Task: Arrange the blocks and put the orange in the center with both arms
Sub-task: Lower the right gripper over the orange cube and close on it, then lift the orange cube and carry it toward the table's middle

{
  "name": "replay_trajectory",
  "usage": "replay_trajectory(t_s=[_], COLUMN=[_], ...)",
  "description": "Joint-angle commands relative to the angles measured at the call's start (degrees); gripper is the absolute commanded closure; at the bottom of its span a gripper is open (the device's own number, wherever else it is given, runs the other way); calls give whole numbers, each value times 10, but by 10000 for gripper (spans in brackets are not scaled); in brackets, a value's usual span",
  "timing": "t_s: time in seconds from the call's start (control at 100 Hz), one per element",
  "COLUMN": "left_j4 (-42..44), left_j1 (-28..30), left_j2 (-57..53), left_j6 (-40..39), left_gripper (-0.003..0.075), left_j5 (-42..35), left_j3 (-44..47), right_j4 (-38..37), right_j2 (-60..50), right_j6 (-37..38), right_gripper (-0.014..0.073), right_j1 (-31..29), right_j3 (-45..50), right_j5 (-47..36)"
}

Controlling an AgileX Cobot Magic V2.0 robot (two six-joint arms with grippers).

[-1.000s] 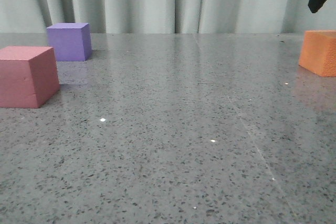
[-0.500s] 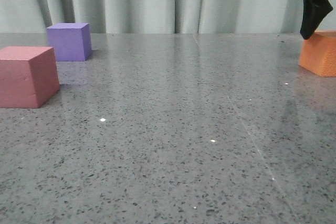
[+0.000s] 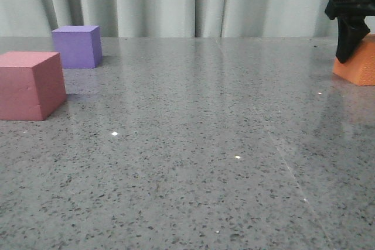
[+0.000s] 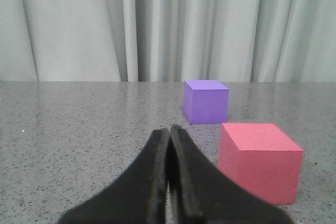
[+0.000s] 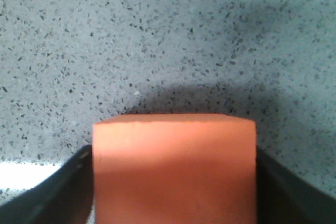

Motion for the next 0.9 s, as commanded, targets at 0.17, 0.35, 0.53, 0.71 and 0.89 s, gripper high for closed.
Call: replay_trajectory(t_s=[0.17, 0.35, 0.53, 0.71, 0.89], left_j4=[-1, -1, -1, -1, -1], left_j1=[1, 1, 3, 3, 3], left_j2=[-19, -19, -19, -19, -19], left_j6=[-1, -1, -1, -1, -1], left_gripper=[739, 739, 739, 739, 739], left_j5=[-44, -44, -44, -44, -44], left_j3=[32, 32, 32, 32, 32], right_j4=[-1, 0, 30, 33, 33], right_j2=[-25, -27, -27, -27, -27], right_j6=[-6, -6, 4, 48, 101], right_gripper=[382, 381, 381, 381, 381], right_j1=[-5, -5, 6, 52, 127], right_j3=[-20, -21, -57, -118, -163], right_j5=[-22, -1, 88, 134, 130])
